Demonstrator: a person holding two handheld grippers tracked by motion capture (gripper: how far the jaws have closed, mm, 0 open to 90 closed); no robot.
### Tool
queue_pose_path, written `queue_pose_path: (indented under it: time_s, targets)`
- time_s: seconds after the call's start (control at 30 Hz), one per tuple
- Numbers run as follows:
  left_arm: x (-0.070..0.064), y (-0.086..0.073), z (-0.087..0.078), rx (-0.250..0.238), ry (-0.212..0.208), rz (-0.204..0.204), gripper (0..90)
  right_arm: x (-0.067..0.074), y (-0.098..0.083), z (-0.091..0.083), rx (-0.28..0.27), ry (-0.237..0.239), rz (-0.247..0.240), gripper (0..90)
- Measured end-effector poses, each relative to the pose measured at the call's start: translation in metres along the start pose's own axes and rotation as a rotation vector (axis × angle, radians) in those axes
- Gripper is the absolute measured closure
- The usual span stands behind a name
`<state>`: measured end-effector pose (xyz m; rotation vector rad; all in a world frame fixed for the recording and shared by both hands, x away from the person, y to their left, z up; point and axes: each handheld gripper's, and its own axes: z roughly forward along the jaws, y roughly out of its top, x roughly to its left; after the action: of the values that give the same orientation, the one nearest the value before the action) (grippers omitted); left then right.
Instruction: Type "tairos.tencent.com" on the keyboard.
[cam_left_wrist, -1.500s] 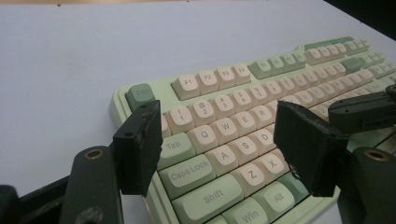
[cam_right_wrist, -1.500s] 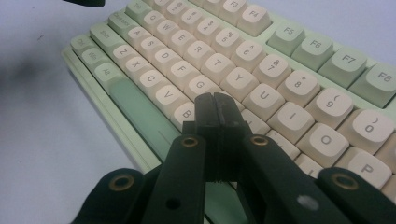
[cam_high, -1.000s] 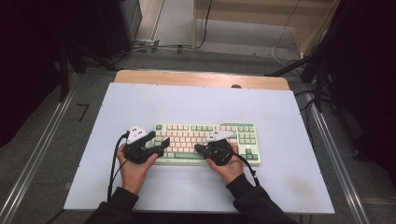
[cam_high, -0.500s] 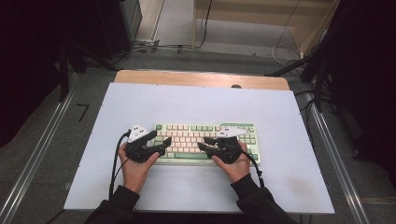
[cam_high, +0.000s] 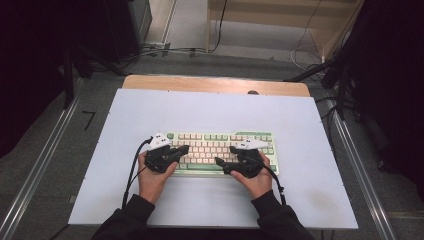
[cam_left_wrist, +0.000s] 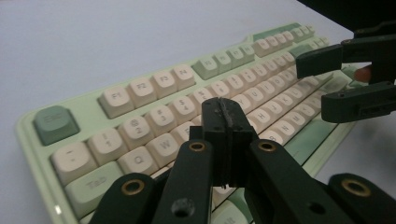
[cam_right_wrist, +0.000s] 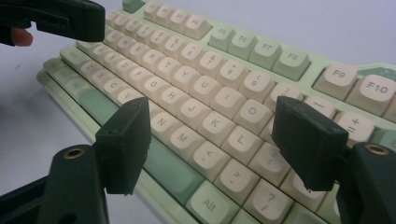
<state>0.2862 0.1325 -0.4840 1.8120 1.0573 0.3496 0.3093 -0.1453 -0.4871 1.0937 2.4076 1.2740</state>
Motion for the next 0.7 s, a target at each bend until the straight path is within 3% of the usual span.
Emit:
queue_pose_path:
  time_s: [0.2,0.53,0.7]
  targets:
    - [-0.005,0.006,0.012,0.011,-0.027,0.019,90.0,-0.004,-0.004,-0.006,-0.007,-0.024,0.022,26.9]
    - [-0.012,0.011,0.033,0.047,-0.005,0.051,90.0,-0.007,-0.007,-0.011,-0.014,-0.033,0.034,27.3]
    - [-0.010,0.012,0.039,0.058,0.002,0.043,90.0,-0.007,-0.007,-0.012,-0.014,-0.035,0.039,27.4]
